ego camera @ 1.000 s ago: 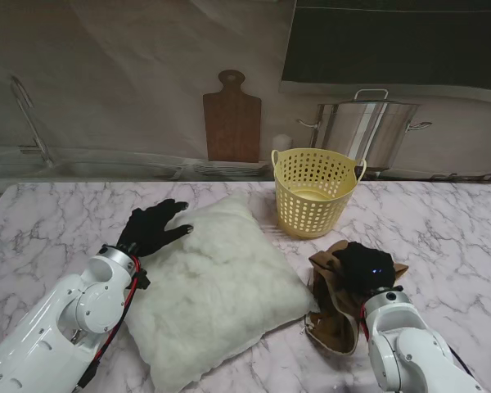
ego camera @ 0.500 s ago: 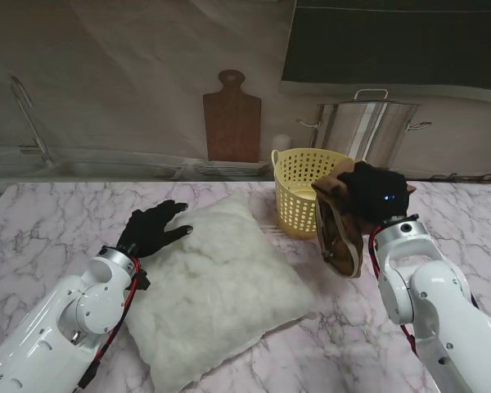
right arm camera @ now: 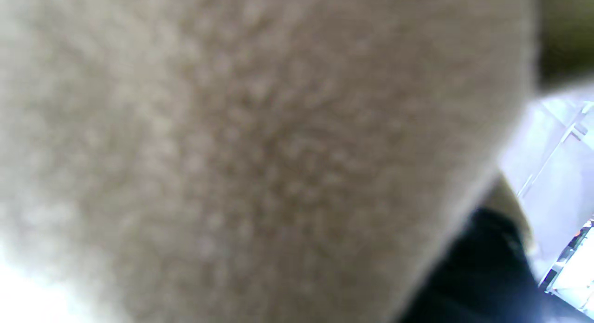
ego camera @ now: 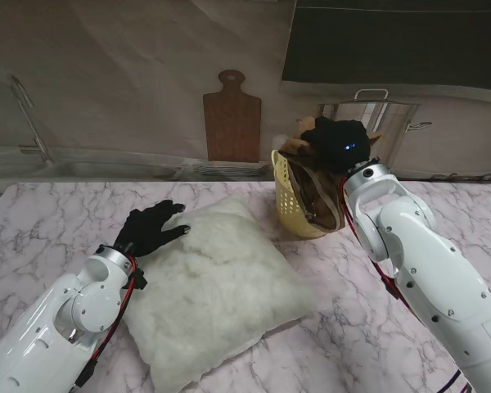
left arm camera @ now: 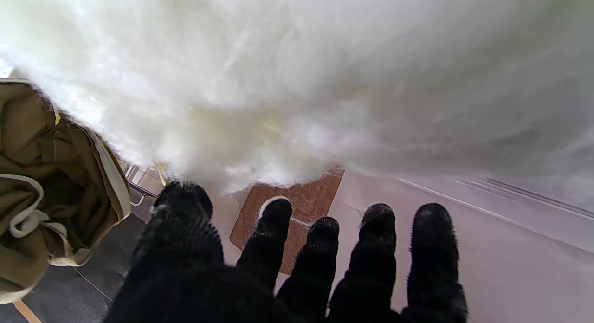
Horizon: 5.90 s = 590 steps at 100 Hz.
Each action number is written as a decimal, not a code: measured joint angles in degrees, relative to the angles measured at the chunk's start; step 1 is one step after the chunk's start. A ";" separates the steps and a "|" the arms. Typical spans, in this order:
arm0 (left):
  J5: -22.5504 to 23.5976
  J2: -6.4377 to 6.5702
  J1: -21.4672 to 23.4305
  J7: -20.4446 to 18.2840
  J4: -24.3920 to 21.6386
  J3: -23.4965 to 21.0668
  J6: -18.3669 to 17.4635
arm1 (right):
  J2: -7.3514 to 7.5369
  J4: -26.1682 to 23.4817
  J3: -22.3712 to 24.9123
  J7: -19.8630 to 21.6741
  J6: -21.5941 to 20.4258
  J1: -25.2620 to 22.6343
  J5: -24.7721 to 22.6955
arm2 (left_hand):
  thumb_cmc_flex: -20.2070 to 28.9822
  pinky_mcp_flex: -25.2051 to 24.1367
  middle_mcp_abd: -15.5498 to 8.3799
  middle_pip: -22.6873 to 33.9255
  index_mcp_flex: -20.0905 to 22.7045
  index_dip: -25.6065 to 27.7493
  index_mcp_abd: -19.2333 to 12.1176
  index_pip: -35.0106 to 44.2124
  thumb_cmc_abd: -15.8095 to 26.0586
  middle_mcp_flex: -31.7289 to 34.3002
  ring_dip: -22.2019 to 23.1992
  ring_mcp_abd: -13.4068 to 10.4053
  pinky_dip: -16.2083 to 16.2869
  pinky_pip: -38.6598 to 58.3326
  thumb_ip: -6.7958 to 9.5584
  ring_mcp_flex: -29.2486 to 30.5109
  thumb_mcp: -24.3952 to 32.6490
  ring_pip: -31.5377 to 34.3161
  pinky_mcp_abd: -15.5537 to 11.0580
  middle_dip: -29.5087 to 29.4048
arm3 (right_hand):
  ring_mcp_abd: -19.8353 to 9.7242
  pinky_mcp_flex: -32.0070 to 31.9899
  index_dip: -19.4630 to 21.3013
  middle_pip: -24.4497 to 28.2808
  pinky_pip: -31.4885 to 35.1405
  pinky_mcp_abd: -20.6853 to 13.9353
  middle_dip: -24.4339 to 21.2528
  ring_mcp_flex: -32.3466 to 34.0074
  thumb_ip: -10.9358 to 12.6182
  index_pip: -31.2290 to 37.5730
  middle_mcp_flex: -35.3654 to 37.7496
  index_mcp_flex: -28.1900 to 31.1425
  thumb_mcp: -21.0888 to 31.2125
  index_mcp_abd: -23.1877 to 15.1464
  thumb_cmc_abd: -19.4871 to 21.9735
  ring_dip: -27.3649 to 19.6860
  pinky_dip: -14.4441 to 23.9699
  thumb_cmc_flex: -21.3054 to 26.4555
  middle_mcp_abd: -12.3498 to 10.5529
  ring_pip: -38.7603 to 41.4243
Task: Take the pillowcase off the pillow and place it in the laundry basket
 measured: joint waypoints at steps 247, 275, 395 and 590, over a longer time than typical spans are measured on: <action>1.12 0.32 -1.70 -0.78 2.51 1.23 -0.02 | 0.79 28.60 -19.38 -1.32 -2.59 19.36 5.27 | 0.00 -0.04 0.07 0.00 0.00 1.44 0.20 -0.03 0.00 0.00 0.01 0.00 0.11 0.00 0.00 -0.01 0.00 0.00 0.00 0.13 | 6.33 -49.20 -17.21 -27.80 -28.55 9.96 -37.66 -40.17 9.90 -44.45 -31.80 -37.44 -37.95 12.35 23.71 -24.34 -5.34 -20.91 2.54 -44.87; 1.07 0.32 -1.70 -0.79 2.65 1.10 -0.16 | 0.78 27.42 -18.24 -2.84 1.11 18.72 4.05 | 0.00 -0.05 0.08 0.00 0.00 1.44 0.22 -0.03 0.00 0.00 0.01 0.00 0.11 0.00 0.00 -0.01 0.00 0.00 0.00 0.13 | 6.35 -49.03 -16.53 -27.00 -28.90 10.01 -37.56 -40.05 9.98 -45.78 -32.26 -37.44 -28.81 7.95 25.16 -24.35 -6.91 -6.36 2.53 -44.88; 1.38 0.22 -1.13 0.76 2.85 -0.03 -0.93 | 0.86 6.56 2.87 7.60 -7.88 1.22 7.16 | 0.00 -0.05 0.09 0.00 -1.37 0.86 0.25 -1.73 0.00 0.00 0.02 0.00 0.11 0.00 0.00 -0.02 0.00 0.00 0.00 0.13 | 8.20 -50.08 -18.69 -30.51 -34.33 12.81 -39.03 -39.95 7.78 -41.40 -27.73 -33.83 -31.65 10.82 23.90 -26.61 -8.99 -35.23 1.92 -46.99; -21.74 -4.15 -1.14 8.96 7.30 4.64 -11.55 | -4.82 4.01 7.29 -16.02 -9.39 -25.20 33.14 | 1.43 0.70 -0.46 0.89 -1.84 0.17 0.21 -1.08 2.30 1.99 3.89 -0.95 1.21 0.00 0.00 2.07 0.06 0.67 -0.65 1.93 | 9.21 -48.11 -17.86 -29.82 -33.73 14.24 -37.76 -36.41 8.81 -35.07 -21.26 -29.68 -38.50 11.58 28.64 -26.55 -8.45 -26.51 2.10 -46.99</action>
